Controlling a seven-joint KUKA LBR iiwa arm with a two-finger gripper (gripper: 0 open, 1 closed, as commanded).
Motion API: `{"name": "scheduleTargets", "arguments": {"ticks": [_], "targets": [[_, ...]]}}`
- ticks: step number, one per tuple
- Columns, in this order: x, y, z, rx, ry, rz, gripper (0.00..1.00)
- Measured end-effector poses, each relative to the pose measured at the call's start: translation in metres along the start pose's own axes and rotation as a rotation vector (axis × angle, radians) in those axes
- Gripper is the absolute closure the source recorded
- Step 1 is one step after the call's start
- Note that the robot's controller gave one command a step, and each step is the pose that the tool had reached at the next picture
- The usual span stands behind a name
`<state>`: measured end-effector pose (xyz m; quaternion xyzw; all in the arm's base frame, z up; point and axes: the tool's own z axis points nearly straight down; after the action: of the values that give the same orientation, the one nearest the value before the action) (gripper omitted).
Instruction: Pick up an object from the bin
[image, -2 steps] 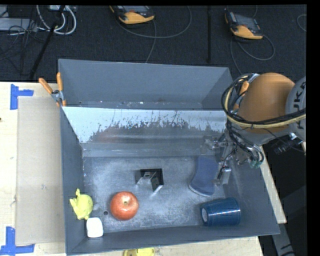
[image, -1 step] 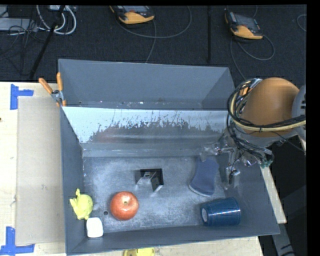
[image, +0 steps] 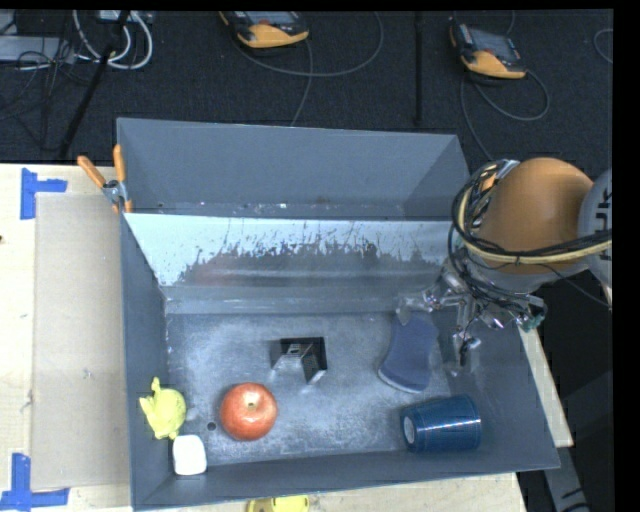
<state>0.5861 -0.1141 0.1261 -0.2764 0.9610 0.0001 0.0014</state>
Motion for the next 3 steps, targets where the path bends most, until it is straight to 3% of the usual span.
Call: {"name": "scheduleTargets", "arguments": {"ticks": [1,2,3], "targets": [[-0.004,0.002,0.038,-0.001,0.001,-0.201,0.00],[-0.007,0.000,0.056,-0.002,0.001,-0.382,1.00],[-0.007,0.000,0.056,-0.003,0.001,-0.381,1.00]]}}
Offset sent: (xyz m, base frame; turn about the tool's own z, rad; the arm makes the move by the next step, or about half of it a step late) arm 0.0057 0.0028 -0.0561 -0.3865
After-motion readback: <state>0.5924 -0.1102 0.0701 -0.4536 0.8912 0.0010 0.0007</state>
